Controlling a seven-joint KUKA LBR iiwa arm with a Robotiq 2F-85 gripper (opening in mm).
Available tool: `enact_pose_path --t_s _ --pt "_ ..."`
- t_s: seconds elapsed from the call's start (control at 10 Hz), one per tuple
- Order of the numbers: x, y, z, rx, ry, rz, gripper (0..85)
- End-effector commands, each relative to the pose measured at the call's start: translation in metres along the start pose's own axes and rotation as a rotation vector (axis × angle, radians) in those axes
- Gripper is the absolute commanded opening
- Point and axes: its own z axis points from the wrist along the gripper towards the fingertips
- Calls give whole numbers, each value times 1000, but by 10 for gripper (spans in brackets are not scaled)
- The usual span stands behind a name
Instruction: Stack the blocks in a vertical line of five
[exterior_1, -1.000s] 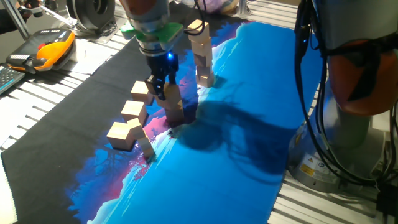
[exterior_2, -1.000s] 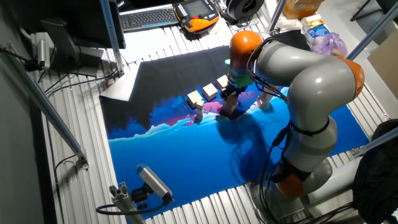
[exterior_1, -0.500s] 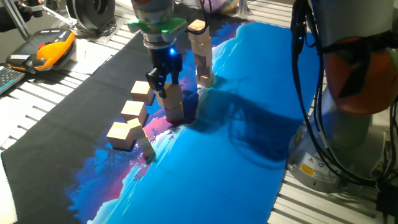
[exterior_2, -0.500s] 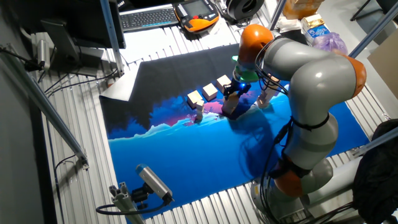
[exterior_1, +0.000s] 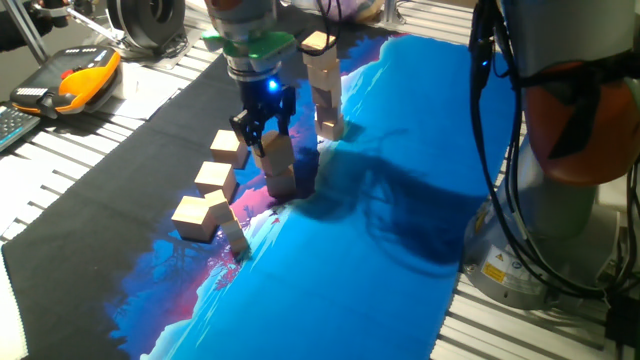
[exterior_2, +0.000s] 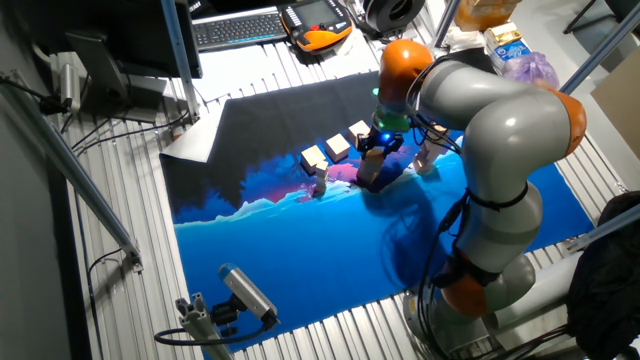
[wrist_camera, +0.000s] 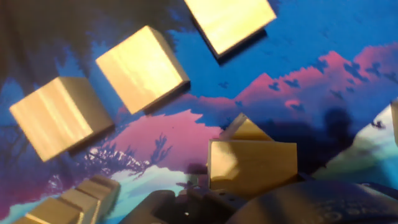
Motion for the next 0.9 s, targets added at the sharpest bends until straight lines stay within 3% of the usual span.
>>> enact_pose_path --t_s 0.0,0.1,0.5,0.8 --pt "0 0 0 -73 -19 655 0" --pt "0 0 1 -58 -30 706 0" --pt "0 -1 2 -92 -61 887 0" --pt "0 -1 3 -88 -89 955 0"
